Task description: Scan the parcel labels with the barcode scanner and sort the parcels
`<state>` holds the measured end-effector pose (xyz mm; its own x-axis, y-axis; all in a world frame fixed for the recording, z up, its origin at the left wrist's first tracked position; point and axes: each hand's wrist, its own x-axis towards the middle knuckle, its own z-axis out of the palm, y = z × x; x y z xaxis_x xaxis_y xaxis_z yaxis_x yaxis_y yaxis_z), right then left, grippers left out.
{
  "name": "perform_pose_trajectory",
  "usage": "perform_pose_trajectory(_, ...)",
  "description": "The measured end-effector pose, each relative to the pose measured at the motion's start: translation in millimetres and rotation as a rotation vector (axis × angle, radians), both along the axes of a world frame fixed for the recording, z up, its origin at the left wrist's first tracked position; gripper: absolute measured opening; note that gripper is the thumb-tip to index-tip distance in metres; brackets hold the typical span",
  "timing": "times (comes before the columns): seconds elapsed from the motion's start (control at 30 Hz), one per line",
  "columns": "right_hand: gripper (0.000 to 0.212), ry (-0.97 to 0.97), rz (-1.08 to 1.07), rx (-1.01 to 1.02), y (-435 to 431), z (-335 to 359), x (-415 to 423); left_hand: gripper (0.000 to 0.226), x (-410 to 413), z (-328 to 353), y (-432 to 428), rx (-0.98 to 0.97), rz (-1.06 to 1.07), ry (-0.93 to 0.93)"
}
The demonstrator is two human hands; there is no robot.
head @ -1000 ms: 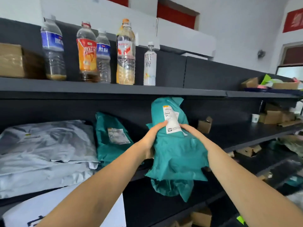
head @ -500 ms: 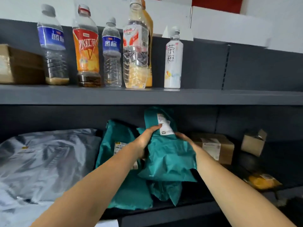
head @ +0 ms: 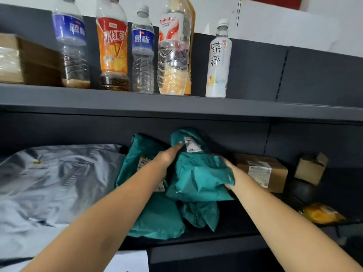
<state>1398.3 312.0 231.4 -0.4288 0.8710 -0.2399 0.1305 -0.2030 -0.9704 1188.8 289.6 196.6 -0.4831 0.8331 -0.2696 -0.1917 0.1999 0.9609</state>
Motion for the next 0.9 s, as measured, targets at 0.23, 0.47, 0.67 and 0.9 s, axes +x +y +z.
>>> perform_pose_trajectory(0.23,0.065,-0.125,-0.141,0.104,-19.8,-13.3,44.7,0.069,64.3,34.8,-119.5,0.080,0.206,0.298)
perform_pose_trajectory(0.47,0.032,-0.496,-0.030,0.735,-138.4,-39.5,61.2,0.015,122.8,14.8,-236.1,0.108,0.192,0.837)
perform_pose_trajectory(0.67,0.033,-0.476,0.363,0.887,-247.8,-40.7,24.9,0.028,119.9,-0.6,-338.2,-0.045,0.260,0.970)
perform_pose_trajectory(0.9,0.033,-0.426,0.619,0.981,-380.4,-36.9,-53.6,0.036,63.1,-14.4,-535.7,-0.360,0.342,1.166)
